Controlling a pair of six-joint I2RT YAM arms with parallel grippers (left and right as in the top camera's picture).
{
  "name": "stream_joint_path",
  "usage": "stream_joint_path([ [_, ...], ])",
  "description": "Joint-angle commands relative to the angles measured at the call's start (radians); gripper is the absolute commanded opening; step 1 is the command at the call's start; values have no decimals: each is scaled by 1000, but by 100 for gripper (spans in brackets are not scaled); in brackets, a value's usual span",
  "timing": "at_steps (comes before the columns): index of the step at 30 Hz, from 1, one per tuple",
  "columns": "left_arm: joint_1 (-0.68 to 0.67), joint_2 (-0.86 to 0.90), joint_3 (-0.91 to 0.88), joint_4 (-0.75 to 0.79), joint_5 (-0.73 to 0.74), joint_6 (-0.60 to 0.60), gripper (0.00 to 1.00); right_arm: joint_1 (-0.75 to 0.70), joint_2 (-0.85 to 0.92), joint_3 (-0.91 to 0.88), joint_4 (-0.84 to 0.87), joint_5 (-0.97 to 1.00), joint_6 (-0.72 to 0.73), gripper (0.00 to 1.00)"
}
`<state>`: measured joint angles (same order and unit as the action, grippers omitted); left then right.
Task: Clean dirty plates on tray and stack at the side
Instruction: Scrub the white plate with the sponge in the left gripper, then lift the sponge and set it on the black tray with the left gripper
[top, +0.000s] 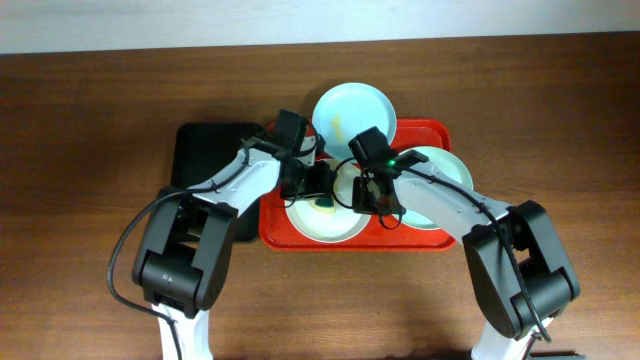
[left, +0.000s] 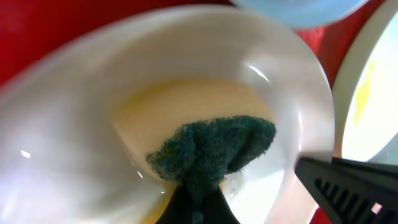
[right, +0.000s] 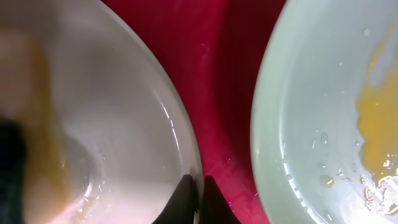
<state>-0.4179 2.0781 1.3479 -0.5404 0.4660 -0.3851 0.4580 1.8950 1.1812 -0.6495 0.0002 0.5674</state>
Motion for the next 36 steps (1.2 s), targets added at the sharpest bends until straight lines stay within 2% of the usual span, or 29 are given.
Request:
stream_joint_path([
  [1, -29, 8, -12, -40, 42, 42, 0, 13, -7, -7, 3, -17, -13, 5],
  [5, -25, -91, -7, -67, -16, 42, 0, 13, -7, -7, 3, -17, -13, 4],
  [8, -26, -148, -7, -109, -143, 40, 0, 13, -7, -7, 3, -18, -13, 5],
  [16, -27, -132, -33, -198, -293, -12, 0, 13, -7, -7, 3, -18, -13, 4],
  [21, -39, -71, -38, -196, -279, -11, 0, 13, -7, -7, 3, -18, -13, 4],
  [28, -107, -17, -38, -192, -138, -11, 0, 13, -7, -7, 3, -18, -13, 4],
  [32, -149, -18, -38, -138, -33, -3, 0, 13, -7, -7, 3, -18, -13, 5],
  [36, -153, -18, -34, -96, -24, -3, 0, 13, -7, -7, 2, -18, -13, 5],
])
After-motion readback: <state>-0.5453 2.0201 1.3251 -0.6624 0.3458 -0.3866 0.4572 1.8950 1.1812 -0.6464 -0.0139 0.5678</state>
